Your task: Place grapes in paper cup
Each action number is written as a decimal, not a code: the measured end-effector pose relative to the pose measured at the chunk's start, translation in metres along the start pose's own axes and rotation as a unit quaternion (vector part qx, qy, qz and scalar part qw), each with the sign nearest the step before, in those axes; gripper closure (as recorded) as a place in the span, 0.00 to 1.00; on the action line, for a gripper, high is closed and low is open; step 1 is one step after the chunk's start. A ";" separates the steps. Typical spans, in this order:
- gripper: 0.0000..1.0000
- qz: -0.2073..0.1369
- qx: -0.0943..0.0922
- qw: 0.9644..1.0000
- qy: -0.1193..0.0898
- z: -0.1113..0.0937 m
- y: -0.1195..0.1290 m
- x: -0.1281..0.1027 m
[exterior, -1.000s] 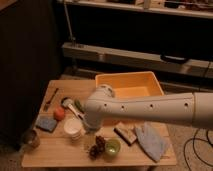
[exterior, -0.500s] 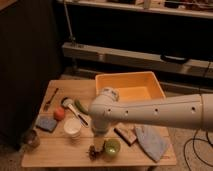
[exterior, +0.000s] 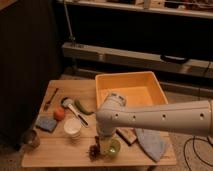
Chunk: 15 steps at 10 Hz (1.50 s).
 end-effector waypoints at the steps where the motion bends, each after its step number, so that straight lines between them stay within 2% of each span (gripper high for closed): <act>1: 0.20 -0.004 0.002 1.000 -0.008 0.002 -0.001 -0.003; 4: 0.20 -0.011 -0.001 1.000 -0.020 0.010 0.000 -0.010; 6: 0.20 -0.006 -0.001 0.999 -0.040 0.018 0.006 -0.007; 7: 0.20 -0.006 -0.004 0.998 -0.056 0.030 0.012 -0.008; 10: 0.20 -0.016 -0.008 0.996 -0.083 0.046 0.017 -0.021; 13: 0.20 -0.033 -0.019 0.996 -0.075 0.059 0.022 -0.043; 15: 0.20 -0.035 -0.027 0.997 -0.070 0.070 0.026 -0.045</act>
